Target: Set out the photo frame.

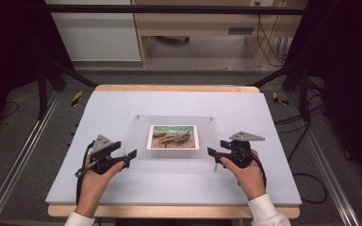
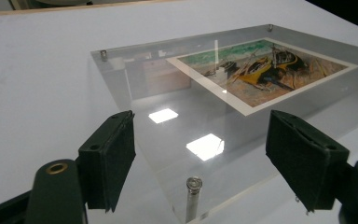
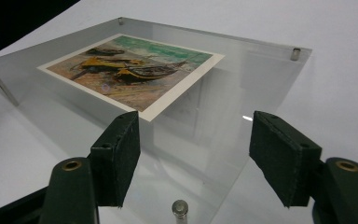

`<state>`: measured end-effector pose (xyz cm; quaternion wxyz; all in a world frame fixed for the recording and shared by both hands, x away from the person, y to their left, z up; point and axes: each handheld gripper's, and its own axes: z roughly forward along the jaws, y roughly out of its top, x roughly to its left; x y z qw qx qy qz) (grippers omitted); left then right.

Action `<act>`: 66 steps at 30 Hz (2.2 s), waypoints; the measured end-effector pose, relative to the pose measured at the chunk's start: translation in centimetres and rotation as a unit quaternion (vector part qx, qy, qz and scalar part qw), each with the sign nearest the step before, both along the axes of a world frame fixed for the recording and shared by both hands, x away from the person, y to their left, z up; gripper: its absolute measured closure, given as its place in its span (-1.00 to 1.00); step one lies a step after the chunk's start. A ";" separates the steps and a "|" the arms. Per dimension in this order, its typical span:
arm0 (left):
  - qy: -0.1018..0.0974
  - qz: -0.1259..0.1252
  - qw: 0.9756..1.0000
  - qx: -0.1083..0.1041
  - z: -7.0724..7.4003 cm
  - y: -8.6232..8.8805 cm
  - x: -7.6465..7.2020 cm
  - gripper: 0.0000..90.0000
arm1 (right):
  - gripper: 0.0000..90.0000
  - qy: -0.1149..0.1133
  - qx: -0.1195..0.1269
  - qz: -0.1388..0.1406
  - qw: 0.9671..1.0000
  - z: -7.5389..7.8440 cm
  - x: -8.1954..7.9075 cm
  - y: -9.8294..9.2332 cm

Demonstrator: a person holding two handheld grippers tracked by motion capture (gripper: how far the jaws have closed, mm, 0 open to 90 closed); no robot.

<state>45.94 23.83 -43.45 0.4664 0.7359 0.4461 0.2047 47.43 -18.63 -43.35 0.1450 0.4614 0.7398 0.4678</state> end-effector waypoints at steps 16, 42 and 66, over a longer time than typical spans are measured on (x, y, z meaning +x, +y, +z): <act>0.020 -0.001 1.000 -0.021 -1.1 0.5 0.7 -0.53 | -0.22 0.034 0.011 0.001 0.999 -1.2 0.3 -0.4; 0.105 -0.011 0.990 -0.088 -1.9 1.3 1.9 -0.47 | -0.32 0.061 0.045 0.005 0.997 -1.7 0.7 -0.8; 0.127 -0.013 0.985 -0.120 -2.5 1.5 2.5 -0.49 | -0.42 0.085 0.068 0.002 0.994 -2.0 0.9 -0.9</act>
